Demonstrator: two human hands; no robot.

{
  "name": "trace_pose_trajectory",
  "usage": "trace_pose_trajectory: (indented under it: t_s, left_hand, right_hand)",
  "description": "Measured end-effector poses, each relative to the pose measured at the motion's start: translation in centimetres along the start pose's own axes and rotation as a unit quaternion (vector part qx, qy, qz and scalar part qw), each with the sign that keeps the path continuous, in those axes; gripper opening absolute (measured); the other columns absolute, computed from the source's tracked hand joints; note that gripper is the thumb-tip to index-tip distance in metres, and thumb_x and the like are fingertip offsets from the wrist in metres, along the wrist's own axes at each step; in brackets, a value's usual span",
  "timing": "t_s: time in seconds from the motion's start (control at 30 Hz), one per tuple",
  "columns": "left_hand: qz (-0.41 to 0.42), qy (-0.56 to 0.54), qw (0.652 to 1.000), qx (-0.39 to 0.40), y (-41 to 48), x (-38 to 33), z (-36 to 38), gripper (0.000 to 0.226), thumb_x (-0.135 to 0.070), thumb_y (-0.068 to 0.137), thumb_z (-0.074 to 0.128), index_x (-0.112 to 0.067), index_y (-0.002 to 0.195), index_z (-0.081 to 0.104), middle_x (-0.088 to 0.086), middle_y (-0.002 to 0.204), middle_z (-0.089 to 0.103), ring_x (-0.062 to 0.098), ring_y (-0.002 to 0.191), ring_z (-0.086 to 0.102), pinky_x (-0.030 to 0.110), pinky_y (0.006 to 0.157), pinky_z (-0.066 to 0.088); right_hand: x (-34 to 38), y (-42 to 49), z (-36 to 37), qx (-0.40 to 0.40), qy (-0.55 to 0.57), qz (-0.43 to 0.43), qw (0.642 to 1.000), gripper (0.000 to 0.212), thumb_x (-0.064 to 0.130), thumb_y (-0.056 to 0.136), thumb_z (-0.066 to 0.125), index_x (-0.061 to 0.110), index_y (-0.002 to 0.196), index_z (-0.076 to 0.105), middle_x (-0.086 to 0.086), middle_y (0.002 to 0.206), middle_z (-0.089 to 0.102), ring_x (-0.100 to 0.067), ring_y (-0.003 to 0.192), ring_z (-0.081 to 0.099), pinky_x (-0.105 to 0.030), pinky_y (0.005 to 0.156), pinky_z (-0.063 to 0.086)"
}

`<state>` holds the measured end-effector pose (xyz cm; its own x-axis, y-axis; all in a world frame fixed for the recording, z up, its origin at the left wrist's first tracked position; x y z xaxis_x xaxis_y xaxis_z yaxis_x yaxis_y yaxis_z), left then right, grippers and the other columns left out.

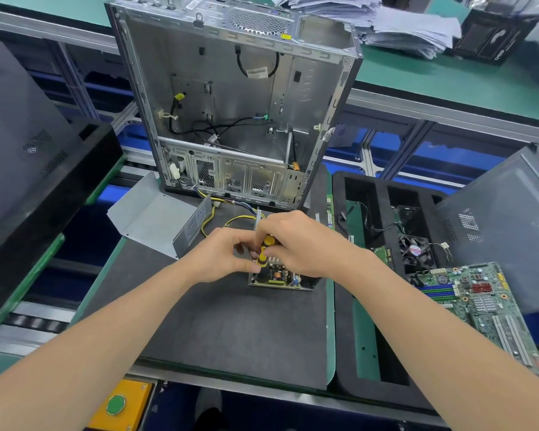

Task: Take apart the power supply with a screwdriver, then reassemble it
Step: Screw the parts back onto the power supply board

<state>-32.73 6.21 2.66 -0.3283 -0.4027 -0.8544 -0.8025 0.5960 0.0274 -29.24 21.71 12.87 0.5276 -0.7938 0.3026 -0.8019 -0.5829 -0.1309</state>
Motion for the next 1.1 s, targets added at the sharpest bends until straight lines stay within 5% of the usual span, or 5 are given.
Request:
trace_pose_trajectory:
  t_s: [0.13, 0.27, 0.53, 0.7, 1.1]
  left_hand:
    - [0.011, -0.028, 0.999, -0.016, -0.6, 0.6, 0.3, 0.039, -0.027, 0.073, 0.089, -0.041, 0.101, 0.065, -0.011, 0.102, 0.062, 0.016, 0.094, 0.061, 0.028, 0.08, 0.051]
    - [-0.028, -0.07, 0.996, -0.053, -1.8, 2.4, 1.5, 0.061, -0.023, 0.068, 0.089, -0.042, 0.115, 0.055, -0.011, 0.113, 0.053, 0.017, 0.094, 0.061, 0.03, 0.077, 0.053]
    - [-0.079, -0.04, 0.987, -0.132, -3.2, 4.7, 5.3, 0.043, -0.021, 0.078, 0.088, -0.036, 0.097, 0.052, -0.008, 0.09, 0.062, 0.008, 0.064, 0.057, 0.02, 0.061, 0.048]
    - [-0.083, 0.013, 0.986, -0.141, -3.6, 5.2, 6.0, 0.043, -0.017, 0.078, 0.086, -0.037, 0.093, 0.051, -0.01, 0.088, 0.062, 0.013, 0.071, 0.059, 0.023, 0.065, 0.05]
    - [-0.09, 0.042, 0.985, -0.139, -3.6, 4.9, 6.1, 0.038, -0.021, 0.081, 0.081, -0.034, 0.095, 0.048, -0.008, 0.087, 0.061, 0.013, 0.073, 0.059, 0.028, 0.068, 0.051]
  right_hand:
    - [-0.1, -0.3, 0.2, 0.001, 0.004, -0.005, 1.0, 0.02, 0.008, 0.096, 0.06, 0.018, 0.113, 0.065, 0.003, 0.1, 0.066, -0.015, 0.088, 0.052, -0.036, 0.076, 0.048]
    - [-0.3, -0.5, 0.6, 0.008, 0.002, 0.0, 1.0, 0.018, 0.015, 0.099, 0.065, 0.02, 0.116, 0.066, 0.002, 0.108, 0.069, -0.016, 0.093, 0.056, -0.036, 0.081, 0.049]
    - [-1.1, -1.3, 2.6, -0.006, 0.005, 0.047, 0.999, 0.014, 0.022, 0.101, 0.064, 0.017, 0.114, 0.066, -0.002, 0.102, 0.073, -0.024, 0.099, 0.065, -0.038, 0.082, 0.051]
    - [-1.3, -2.2, 3.0, -0.032, 0.022, 0.056, 0.998, 0.014, 0.021, 0.1, 0.062, 0.019, 0.113, 0.067, 0.0, 0.098, 0.073, -0.021, 0.095, 0.066, -0.034, 0.074, 0.046]
    - [-0.7, -3.0, 3.9, -0.047, 0.02, 0.035, 0.998, 0.016, 0.022, 0.103, 0.057, 0.019, 0.117, 0.064, 0.003, 0.11, 0.069, -0.02, 0.099, 0.063, -0.042, 0.086, 0.053]
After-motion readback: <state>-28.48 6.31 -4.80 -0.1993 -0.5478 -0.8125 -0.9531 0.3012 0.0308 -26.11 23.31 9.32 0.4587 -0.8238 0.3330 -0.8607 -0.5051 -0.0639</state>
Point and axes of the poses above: each hand's wrist, its own y-axis towards the middle knuckle, its own z-axis out of the palm, x = y × z, the point moved 4 cm from there along y, towards the middle knuckle
